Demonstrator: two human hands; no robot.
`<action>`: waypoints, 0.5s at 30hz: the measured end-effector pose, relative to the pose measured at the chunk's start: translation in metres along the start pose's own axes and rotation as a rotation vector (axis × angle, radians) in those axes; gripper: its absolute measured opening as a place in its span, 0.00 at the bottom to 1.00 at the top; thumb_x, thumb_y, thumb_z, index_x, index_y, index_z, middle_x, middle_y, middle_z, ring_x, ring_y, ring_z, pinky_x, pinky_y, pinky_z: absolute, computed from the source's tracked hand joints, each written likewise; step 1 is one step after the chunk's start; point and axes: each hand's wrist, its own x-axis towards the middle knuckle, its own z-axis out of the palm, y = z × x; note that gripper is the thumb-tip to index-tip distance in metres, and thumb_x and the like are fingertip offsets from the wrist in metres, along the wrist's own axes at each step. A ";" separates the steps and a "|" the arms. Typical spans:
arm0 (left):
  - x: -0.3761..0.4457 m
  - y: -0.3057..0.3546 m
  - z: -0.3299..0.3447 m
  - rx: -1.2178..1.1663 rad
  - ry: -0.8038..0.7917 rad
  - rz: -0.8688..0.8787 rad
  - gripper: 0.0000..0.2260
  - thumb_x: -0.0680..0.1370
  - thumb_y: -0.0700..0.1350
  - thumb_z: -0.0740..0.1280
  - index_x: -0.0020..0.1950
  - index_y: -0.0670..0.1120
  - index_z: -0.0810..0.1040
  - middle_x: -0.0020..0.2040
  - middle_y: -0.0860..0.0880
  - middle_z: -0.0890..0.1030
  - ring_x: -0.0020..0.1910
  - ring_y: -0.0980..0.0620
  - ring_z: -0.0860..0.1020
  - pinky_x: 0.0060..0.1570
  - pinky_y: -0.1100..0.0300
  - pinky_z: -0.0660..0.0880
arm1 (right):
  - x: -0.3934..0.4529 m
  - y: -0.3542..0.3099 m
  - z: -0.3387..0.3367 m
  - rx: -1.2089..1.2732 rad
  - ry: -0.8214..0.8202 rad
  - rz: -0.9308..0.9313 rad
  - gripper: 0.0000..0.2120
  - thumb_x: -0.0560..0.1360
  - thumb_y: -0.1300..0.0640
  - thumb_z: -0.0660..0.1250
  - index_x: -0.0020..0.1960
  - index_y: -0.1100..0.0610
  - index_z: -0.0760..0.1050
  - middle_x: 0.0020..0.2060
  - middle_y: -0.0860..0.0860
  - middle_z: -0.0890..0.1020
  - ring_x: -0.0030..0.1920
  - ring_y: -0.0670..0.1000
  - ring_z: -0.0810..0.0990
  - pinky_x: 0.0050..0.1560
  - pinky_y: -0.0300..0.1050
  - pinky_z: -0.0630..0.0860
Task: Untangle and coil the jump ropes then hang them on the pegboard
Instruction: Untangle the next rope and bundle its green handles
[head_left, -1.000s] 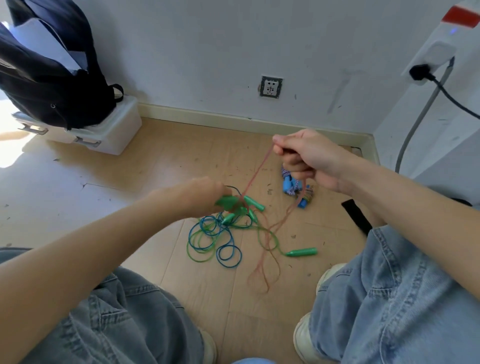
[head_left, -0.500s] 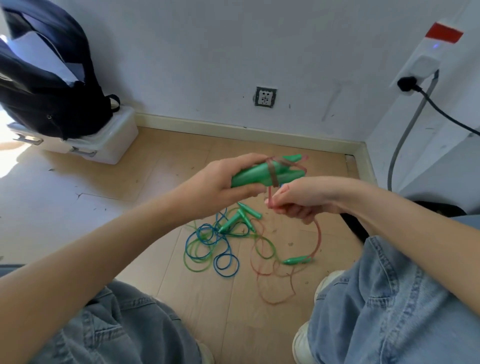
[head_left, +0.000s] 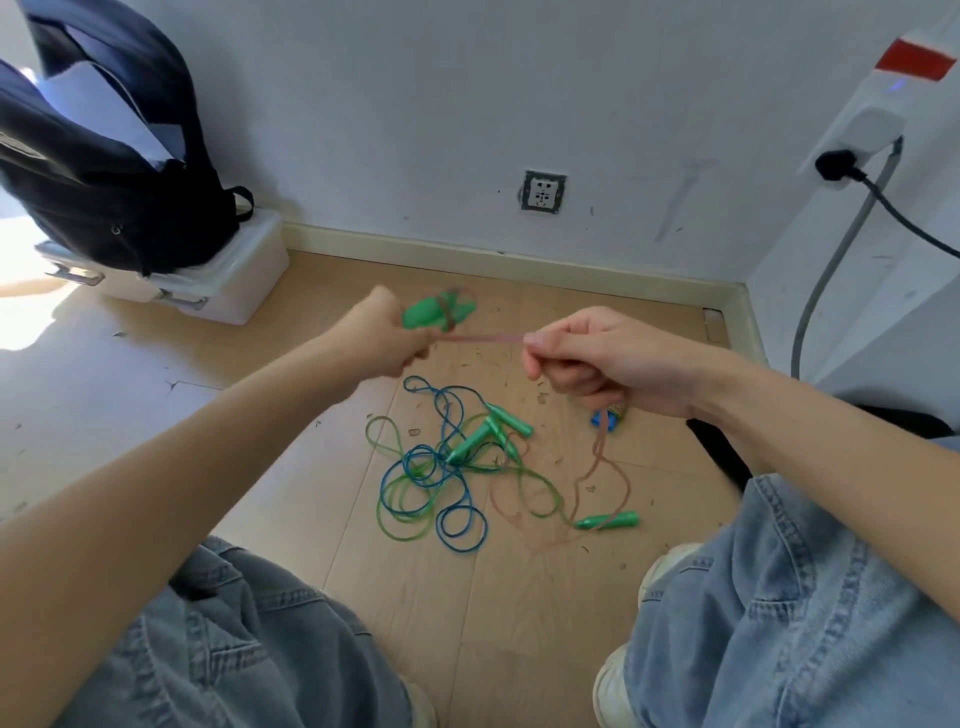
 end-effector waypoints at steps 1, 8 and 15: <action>-0.002 0.000 0.006 0.156 -0.044 0.009 0.10 0.77 0.46 0.66 0.50 0.42 0.68 0.39 0.48 0.78 0.31 0.55 0.71 0.27 0.64 0.68 | 0.000 -0.001 0.000 0.000 -0.016 0.005 0.14 0.80 0.56 0.56 0.37 0.57 0.72 0.22 0.46 0.61 0.23 0.44 0.55 0.21 0.34 0.54; -0.035 0.012 0.036 0.626 -0.583 0.381 0.09 0.77 0.47 0.64 0.48 0.46 0.64 0.39 0.52 0.71 0.33 0.56 0.69 0.32 0.63 0.66 | 0.002 0.001 -0.002 -0.211 0.173 0.080 0.16 0.80 0.55 0.58 0.35 0.57 0.71 0.20 0.44 0.64 0.21 0.43 0.57 0.21 0.33 0.57; -0.053 0.026 0.011 0.015 -0.829 0.436 0.08 0.76 0.39 0.66 0.54 0.45 0.72 0.36 0.55 0.75 0.33 0.55 0.71 0.34 0.64 0.71 | 0.001 0.009 -0.001 -0.361 0.198 0.168 0.15 0.74 0.52 0.67 0.39 0.64 0.78 0.21 0.48 0.67 0.22 0.44 0.62 0.22 0.34 0.61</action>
